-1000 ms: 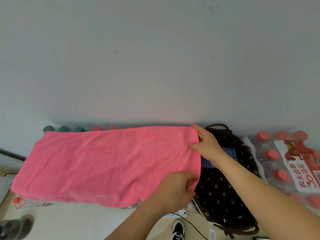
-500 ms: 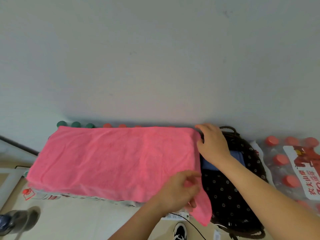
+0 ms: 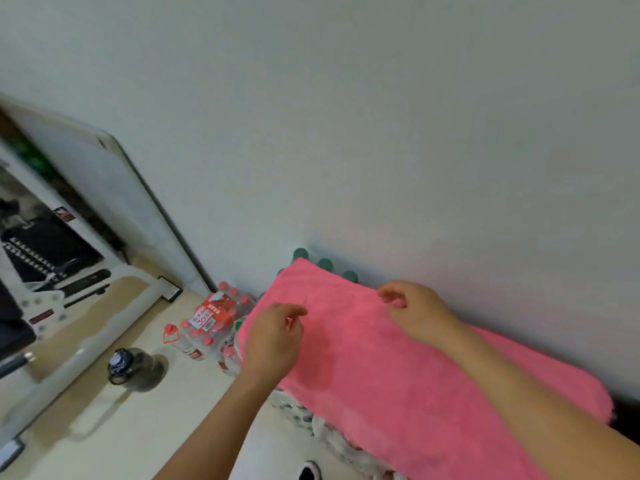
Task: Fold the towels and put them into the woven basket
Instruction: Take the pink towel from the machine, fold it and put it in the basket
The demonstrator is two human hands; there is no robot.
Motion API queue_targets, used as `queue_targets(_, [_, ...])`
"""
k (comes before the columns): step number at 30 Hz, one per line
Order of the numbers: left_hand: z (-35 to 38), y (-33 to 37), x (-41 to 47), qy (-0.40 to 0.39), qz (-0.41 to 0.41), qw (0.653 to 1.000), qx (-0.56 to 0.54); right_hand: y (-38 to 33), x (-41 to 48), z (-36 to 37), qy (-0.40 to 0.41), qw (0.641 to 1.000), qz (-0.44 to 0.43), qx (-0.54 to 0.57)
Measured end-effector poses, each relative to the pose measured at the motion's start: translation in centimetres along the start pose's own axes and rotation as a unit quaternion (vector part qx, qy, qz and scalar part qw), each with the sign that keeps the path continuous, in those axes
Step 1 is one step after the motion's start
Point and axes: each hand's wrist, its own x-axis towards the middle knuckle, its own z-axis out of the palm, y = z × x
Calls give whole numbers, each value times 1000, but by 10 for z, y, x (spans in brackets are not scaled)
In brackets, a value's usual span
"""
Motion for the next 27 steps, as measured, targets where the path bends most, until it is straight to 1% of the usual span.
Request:
queue_targets(1, [-9,-21,13,31,0,999,38,-13,15,10,-15,1000,0,13])
queue_targets(2, [-15,-41,24,43,-8,996,75,-27,29,19,-28,999,2,26])
queue_targets(3, [-19,-58,32,36,-25,994,102,-39,42,27,-37,999,3,37])
queue_targets(5, [-22,-79,41,-3,-51,990,128,-60,64,42,-48,998,11,34])
queue_targets(7, [-22,-85,43,-23,-36,989,140,-72,84,56,-46,999,23,2])
queue_targets(9, [-23,-85,45,-16,-24,991,130,-76,99,68,-29,998,39,-38])
queue_targets(11, [-23,-85,47,-17,-21,993,116,-76,109,76,-10,995,59,-78])
queue_targets(13, [-23,-88,49,-29,-16,995,90,-77,114,82,3,993,58,-104])
queue_targets(15, [-27,-88,52,-45,-21,998,45,-81,117,84,14,993,55,-105])
queue_targets(18, [-36,-87,60,-86,-36,996,-7,-83,122,86,11,992,76,-101])
queue_targets(20, [-39,-84,62,-117,-40,992,-37,-83,127,86,15,991,78,-108])
queue_targets(24, [-45,-85,62,-144,-42,982,-114,-84,140,81,72,988,70,-117])
queue_targets(27, [-51,-91,59,-209,-41,959,-188,-88,148,81,100,985,66,-128])
